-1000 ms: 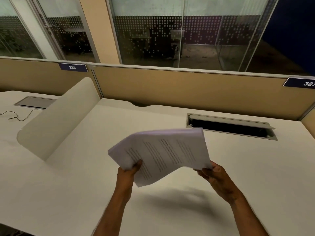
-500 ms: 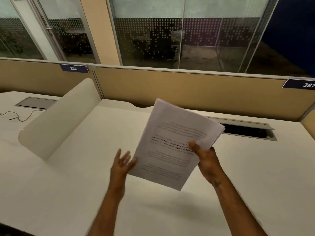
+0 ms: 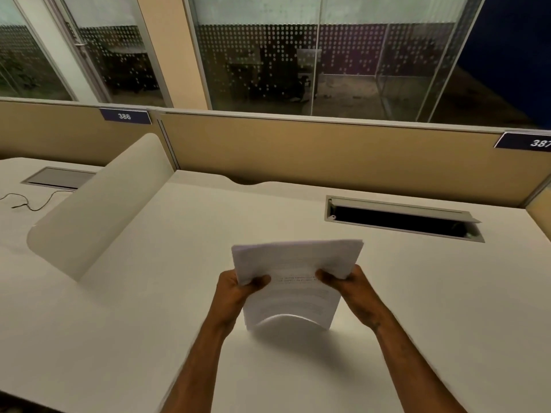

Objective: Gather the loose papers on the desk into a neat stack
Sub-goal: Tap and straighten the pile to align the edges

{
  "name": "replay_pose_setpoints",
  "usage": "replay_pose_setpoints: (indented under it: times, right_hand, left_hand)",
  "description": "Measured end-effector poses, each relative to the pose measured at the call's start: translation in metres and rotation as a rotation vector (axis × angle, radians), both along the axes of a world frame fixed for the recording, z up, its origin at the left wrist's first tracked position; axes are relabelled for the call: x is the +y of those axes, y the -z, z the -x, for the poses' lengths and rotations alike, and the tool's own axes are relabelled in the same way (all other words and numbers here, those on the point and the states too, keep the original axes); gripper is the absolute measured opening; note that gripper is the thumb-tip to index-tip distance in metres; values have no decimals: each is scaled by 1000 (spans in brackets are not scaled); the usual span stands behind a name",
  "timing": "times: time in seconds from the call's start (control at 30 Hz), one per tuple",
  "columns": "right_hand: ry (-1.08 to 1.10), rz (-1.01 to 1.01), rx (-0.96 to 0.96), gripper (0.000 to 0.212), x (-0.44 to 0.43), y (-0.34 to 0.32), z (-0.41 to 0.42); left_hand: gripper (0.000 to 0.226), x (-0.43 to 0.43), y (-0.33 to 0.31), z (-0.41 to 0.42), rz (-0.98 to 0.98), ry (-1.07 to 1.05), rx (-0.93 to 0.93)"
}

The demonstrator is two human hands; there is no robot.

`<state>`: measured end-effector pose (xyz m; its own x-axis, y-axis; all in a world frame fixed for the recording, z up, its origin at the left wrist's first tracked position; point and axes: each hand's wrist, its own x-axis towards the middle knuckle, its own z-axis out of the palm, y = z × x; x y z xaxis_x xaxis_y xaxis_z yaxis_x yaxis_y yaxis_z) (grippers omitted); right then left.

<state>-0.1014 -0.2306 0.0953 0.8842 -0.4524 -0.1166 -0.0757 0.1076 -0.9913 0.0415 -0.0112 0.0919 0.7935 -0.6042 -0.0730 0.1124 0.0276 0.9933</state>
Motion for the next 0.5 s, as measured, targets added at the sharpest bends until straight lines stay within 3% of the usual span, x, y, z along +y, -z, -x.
replay_pose_setpoints:
  times: [0.13,0.3,0.5]
  right_hand:
    - [-24,3,96,27,6,23,4]
    - [-56,15,95,48,4,23,0]
    - [-61,-5,105,46,6,25,1]
  left_hand:
    - [37,7,21,10,-53,6,68]
    - [39,11,27,6,-76,35,59]
    - [37,6,39,17,-49,-23,90]
